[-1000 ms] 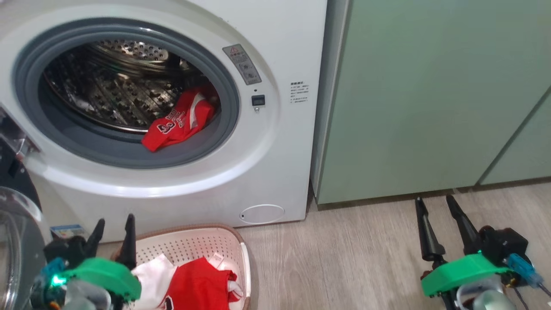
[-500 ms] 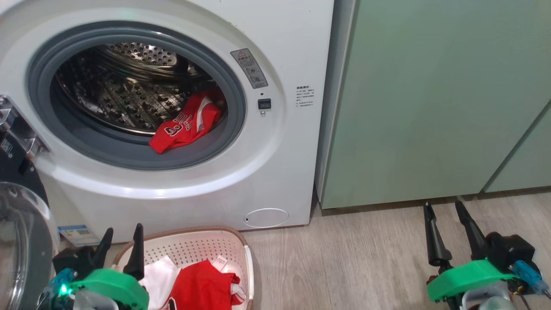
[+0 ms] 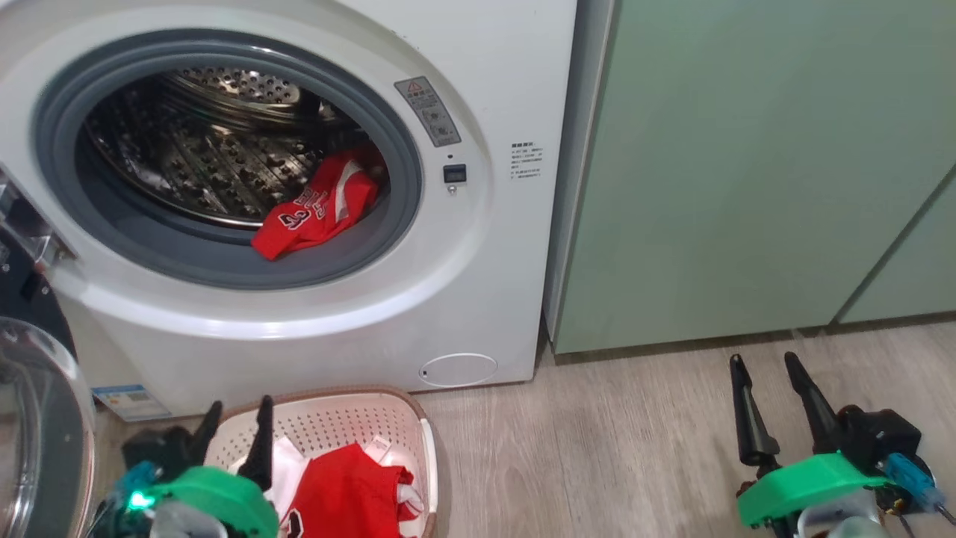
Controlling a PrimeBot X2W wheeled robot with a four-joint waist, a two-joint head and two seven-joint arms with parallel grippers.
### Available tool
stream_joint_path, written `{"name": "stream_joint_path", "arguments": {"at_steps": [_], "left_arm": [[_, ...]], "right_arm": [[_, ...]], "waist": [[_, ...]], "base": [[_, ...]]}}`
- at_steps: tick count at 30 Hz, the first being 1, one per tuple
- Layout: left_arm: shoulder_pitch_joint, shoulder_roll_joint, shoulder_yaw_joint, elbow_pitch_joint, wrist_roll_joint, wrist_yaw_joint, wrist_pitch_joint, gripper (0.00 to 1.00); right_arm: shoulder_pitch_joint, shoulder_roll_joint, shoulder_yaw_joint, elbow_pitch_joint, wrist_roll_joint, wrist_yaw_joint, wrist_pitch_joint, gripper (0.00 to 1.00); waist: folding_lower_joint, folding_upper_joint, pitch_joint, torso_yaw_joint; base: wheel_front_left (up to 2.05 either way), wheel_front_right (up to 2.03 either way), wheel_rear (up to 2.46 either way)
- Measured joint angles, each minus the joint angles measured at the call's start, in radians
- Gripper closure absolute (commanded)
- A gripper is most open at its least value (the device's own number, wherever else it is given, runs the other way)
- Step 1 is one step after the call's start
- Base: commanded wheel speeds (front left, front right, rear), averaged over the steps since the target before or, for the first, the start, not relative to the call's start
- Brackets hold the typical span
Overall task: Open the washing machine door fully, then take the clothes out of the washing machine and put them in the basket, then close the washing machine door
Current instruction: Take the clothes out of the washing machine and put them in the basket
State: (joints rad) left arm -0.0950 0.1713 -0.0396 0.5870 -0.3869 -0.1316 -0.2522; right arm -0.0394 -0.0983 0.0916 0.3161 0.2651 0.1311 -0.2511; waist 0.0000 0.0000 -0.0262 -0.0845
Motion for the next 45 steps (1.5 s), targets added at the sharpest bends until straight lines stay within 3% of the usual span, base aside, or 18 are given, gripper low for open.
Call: {"name": "stream_joint_path", "arguments": {"at_steps": [9,15,19,31,37,45], "left_arm": [[-0.222,0.033,-0.100,0.139,-0.100,0.000,0.167,0.00],[-0.454,0.057,-0.110,0.256,-0.146,0.000,0.393,0.00],[-0.610,0.076,-0.109,0.323,-0.159,0.006,0.475,0.00],[-0.938,0.147,-0.105,0.524,-0.151,0.022,0.531,0.00],[-1.042,0.202,-0.106,0.592,-0.133,0.036,0.514,0.00],[-1.088,0.205,-0.125,0.660,-0.132,0.036,0.518,0.00]], "right_arm": [[-0.023,-0.001,0.023,0.009,0.007,0.000,0.000,0.00],[-0.079,-0.001,0.025,0.008,0.009,0.000,0.000,0.00],[-0.112,0.001,0.034,0.007,0.015,0.000,0.000,0.00],[-0.222,0.001,0.054,-0.011,0.018,0.000,0.000,0.00],[-0.265,0.005,0.060,-0.025,0.025,0.000,0.000,0.00],[-0.274,0.007,0.053,-0.029,0.025,0.000,0.000,0.00]], "waist": [[0.0000,0.0000,0.057,-0.034],[0.0000,0.0000,0.140,-0.067],[0.0000,0.0000,0.202,-0.095],[0.0000,-0.0001,0.377,-0.204],[0.0001,-0.0001,0.464,-0.252],[0.0000,-0.0001,0.538,-0.286]], "base": [[0.00,0.00,0.00],[0.00,0.00,0.00],[0.00,0.00,0.00],[0.00,0.00,0.00],[0.00,0.00,0.00],[0.00,0.00,0.00]]}}
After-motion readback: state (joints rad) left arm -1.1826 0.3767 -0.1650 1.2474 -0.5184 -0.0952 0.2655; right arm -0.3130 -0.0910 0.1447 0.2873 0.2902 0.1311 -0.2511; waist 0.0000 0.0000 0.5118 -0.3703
